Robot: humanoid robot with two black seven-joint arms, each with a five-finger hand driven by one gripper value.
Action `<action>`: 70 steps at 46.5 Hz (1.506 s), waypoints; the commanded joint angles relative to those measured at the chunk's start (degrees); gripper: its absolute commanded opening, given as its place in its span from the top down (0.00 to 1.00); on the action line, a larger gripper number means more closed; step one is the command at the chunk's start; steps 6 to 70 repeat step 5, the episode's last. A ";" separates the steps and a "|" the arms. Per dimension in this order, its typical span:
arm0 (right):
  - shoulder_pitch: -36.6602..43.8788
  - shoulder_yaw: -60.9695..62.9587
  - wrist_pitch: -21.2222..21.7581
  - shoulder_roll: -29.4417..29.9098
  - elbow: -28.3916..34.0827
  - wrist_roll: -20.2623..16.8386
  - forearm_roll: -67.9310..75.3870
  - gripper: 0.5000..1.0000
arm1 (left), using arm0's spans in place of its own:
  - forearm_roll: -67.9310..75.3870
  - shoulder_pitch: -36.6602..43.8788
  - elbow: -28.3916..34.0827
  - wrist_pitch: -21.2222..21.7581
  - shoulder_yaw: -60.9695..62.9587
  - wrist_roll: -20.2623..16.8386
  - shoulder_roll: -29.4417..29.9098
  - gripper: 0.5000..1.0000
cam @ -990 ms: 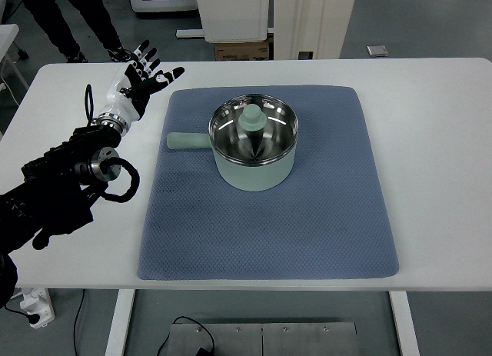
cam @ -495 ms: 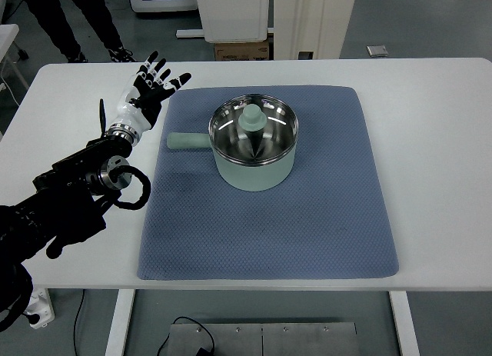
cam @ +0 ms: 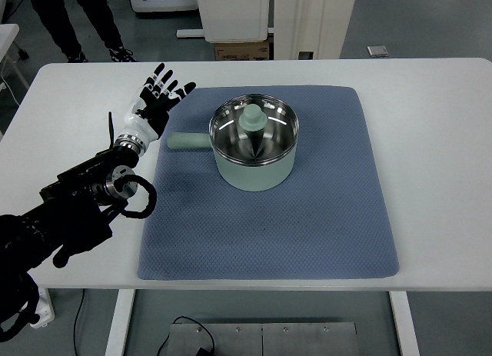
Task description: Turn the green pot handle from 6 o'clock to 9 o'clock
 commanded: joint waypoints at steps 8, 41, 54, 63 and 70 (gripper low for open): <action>-0.12 0.01 -0.10 0.00 0.04 0.01 -0.04 0.00 | 0.01 -0.06 0.01 0.00 -0.08 -0.01 -0.18 0.00; -0.12 0.01 -0.10 0.00 0.04 0.01 -0.04 0.00 | 0.01 -0.06 0.01 0.00 -0.08 -0.01 -0.18 0.00; -0.12 0.01 -0.10 0.00 0.04 0.01 -0.04 0.00 | 0.01 -0.06 0.01 0.00 -0.08 -0.01 -0.18 0.00; -0.12 0.01 -0.10 0.00 0.04 0.01 -0.04 0.00 | 0.01 -0.06 0.01 0.00 -0.08 -0.01 -0.18 0.00; -0.12 0.01 -0.10 0.00 0.04 0.01 -0.04 0.00 | 0.01 -0.06 0.01 0.00 -0.08 -0.01 -0.18 0.00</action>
